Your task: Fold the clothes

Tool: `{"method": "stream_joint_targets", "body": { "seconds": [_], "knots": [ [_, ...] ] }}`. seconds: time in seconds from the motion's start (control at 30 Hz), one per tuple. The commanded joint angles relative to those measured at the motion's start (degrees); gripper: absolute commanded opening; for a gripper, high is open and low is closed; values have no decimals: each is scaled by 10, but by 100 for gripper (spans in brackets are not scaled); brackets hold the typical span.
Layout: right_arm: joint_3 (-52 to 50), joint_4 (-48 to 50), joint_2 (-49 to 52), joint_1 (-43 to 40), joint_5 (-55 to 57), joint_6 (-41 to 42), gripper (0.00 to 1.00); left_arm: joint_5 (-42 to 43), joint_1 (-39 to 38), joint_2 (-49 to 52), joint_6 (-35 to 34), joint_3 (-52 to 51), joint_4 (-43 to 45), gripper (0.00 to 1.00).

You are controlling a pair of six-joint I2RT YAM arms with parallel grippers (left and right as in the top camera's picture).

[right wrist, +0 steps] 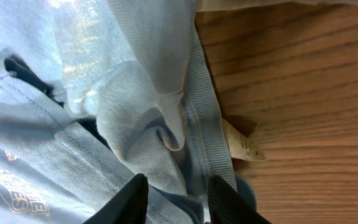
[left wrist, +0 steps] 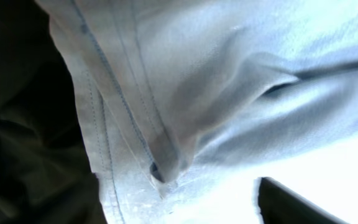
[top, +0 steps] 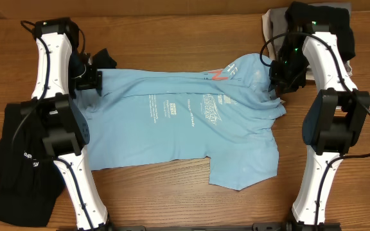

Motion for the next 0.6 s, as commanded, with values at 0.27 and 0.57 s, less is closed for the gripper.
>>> {"method": "stream_joint_targets", "body": {
  "seconds": [0.27,0.57],
  "knots": [
    [208,-88,-84,-2,-24,2,56,31,-4,-51,-18,200,-64,100],
    [275,-106,-283,-2,-25,20,84,47,-4,-241,-37,253,-64,100]
  ]
}}
